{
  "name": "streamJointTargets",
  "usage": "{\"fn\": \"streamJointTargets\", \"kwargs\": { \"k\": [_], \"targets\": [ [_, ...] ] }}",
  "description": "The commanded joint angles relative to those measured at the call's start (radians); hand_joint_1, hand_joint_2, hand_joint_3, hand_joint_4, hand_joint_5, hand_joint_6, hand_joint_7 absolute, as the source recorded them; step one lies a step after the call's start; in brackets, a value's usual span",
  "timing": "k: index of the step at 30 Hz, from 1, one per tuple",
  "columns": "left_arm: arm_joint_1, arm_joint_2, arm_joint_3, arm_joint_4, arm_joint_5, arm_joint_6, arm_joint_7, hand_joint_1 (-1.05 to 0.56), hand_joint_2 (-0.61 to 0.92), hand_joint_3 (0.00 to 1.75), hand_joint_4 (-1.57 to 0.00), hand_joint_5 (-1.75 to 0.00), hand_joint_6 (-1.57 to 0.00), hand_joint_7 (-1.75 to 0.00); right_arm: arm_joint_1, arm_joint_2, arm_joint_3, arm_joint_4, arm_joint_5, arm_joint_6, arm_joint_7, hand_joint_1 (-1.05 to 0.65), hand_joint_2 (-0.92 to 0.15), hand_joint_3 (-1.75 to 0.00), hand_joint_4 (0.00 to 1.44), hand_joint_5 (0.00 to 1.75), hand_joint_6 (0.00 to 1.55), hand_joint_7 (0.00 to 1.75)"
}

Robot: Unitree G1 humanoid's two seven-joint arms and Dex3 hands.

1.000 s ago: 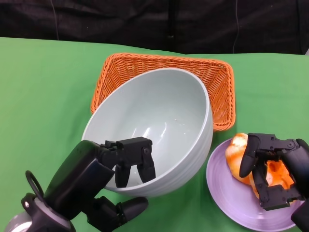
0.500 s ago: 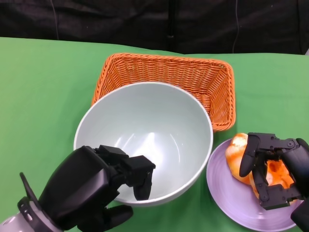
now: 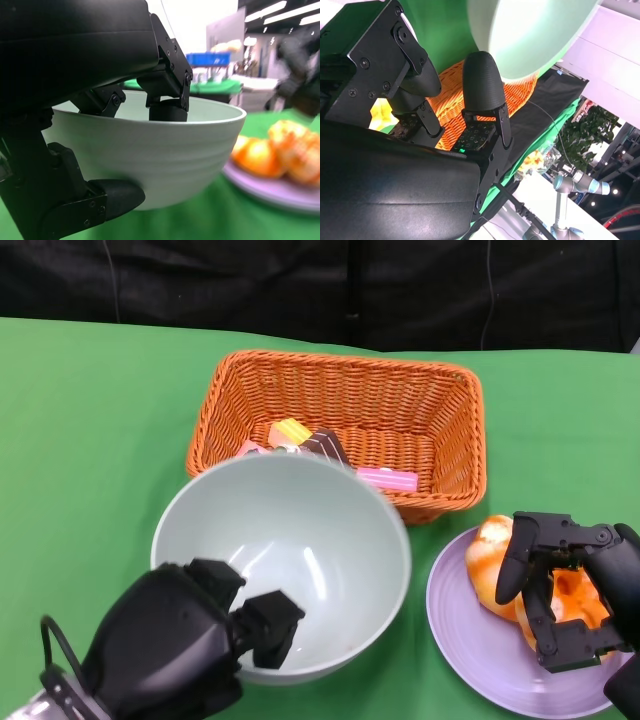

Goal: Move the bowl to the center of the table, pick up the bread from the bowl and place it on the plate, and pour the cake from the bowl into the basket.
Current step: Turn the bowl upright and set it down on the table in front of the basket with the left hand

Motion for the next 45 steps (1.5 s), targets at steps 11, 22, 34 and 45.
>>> {"fn": "streamJointTargets", "kwargs": {
  "k": [11, 22, 34, 45],
  "targets": [
    [-0.089, 0.090, -0.158, 0.223, 0.158, 0.127, 0.263, -0.27, 0.37, 1.08, -1.02, -1.75, -0.78, -1.75, 0.004, -0.002, 0.001, -0.012, 0.011, 0.006, -0.005, 0.39, -0.28, -1.61, 1.00, 1.75, 0.86, 1.49],
    [-0.076, 0.122, -0.243, 0.177, 0.051, 0.247, -0.012, -0.36, 0.90, 0.29, -0.81, -1.48, -0.82, -0.98, 0.005, -0.001, 0.003, -0.021, 0.011, 0.008, -0.010, 0.36, -0.25, -1.65, 1.00, 1.75, 0.86, 1.50],
    [0.069, 0.113, -0.189, -0.173, -0.171, 0.393, -0.352, -0.57, 0.92, 0.10, -0.38, -0.42, -0.50, 0.00, 0.023, -0.004, 0.002, -0.039, 0.022, 0.006, -0.002, 0.35, -0.24, -1.66, 0.99, 1.75, 0.85, 1.50],
    [0.208, 0.088, -0.091, -0.441, -0.247, 0.507, -0.479, -0.75, 0.92, 0.07, -0.21, -0.32, -0.44, 0.00, 0.039, -0.008, 0.000, -0.091, 0.054, 0.043, 0.015, 0.31, -0.26, -1.62, 0.95, 1.72, 0.84, 1.49]
  ]
}}
